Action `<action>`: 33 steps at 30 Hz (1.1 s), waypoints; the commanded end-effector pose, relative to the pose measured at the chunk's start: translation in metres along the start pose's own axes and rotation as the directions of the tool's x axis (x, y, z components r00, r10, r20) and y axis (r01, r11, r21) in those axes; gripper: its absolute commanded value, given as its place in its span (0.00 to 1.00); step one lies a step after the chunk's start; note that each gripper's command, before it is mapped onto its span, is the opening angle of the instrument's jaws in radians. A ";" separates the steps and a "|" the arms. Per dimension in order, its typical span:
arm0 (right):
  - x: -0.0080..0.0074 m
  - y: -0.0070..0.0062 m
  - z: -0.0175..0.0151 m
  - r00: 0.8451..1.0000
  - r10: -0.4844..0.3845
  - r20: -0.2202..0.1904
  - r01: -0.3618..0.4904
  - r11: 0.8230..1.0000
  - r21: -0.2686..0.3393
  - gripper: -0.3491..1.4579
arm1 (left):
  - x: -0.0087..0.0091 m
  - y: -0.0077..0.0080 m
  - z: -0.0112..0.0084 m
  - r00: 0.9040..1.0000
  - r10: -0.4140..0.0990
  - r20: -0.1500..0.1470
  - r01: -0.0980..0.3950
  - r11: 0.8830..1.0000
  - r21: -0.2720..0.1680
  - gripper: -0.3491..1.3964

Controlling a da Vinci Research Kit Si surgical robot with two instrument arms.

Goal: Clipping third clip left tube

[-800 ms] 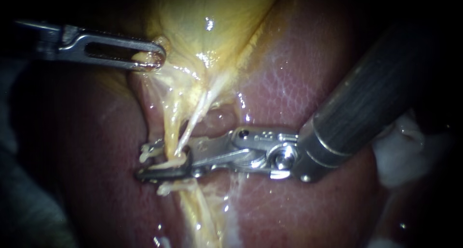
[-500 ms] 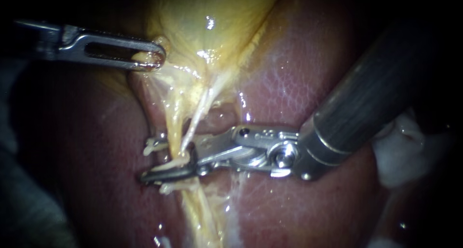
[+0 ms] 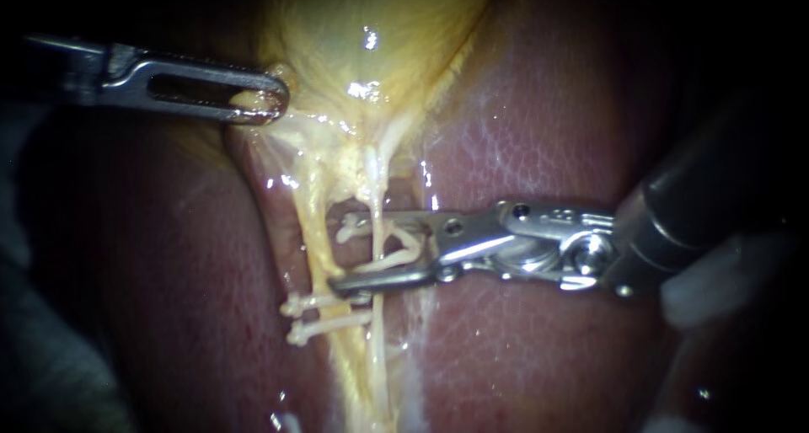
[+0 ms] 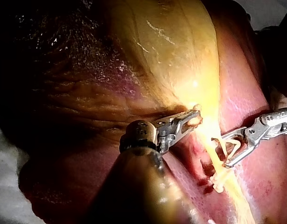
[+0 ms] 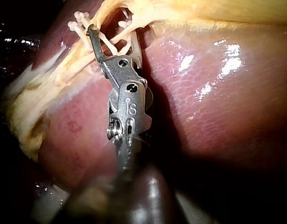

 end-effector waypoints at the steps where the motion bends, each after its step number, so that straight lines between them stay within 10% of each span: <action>1: -0.0002 0.0002 -0.0005 1.000 -0.001 0.006 0.001 1.000 -0.002 0.47 | 0.0000 0.0000 0.0000 1.000 0.000 0.000 0.000 1.000 0.000 0.00; 16: -0.0014 0.0008 -0.0053 0.999 -0.003 0.038 0.003 1.000 0.002 0.47 | 0.0000 0.0000 -0.0001 1.000 0.000 0.001 0.000 1.000 -0.001 0.00; 33: 0.0030 -0.0042 -0.0044 0.999 0.041 -0.012 -0.039 0.990 0.134 0.47 | 0.0001 -0.0001 -0.0001 1.000 0.000 0.001 0.000 1.000 -0.001 0.00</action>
